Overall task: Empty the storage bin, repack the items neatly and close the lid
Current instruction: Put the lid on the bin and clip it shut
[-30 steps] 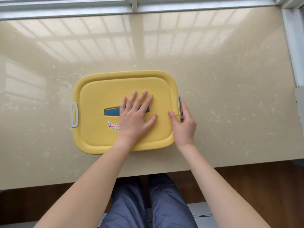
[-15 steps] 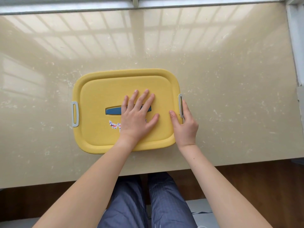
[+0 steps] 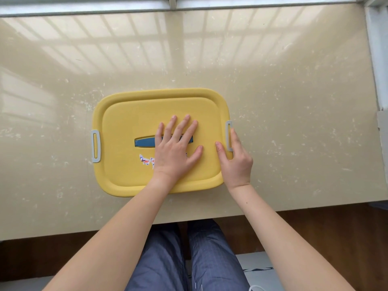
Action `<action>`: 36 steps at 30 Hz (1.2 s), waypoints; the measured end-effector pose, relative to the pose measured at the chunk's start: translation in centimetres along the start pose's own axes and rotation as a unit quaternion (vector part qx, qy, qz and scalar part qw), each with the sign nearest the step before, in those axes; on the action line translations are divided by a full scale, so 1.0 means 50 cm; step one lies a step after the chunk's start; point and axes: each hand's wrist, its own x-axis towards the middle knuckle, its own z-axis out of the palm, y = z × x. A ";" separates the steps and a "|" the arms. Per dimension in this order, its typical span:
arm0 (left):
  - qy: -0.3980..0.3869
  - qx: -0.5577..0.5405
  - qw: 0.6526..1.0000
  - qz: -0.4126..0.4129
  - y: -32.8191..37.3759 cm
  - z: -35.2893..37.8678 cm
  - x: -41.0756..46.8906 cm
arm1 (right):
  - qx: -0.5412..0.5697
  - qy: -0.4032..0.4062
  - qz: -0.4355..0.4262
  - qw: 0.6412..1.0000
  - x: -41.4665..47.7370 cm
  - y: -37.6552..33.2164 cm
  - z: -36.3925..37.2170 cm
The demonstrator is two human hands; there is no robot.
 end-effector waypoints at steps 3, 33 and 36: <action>0.000 -0.002 1.000 -0.001 -0.001 0.000 0.001 | 0.000 0.007 -0.023 1.000 0.001 0.000 0.002; -0.015 -0.343 0.855 -0.388 -0.258 -0.181 -0.136 | 0.093 -0.295 0.133 0.942 0.054 -0.030 -0.072; -0.021 -0.341 0.856 -0.388 -0.258 -0.187 -0.138 | 0.086 -0.295 0.140 0.941 0.053 -0.033 -0.076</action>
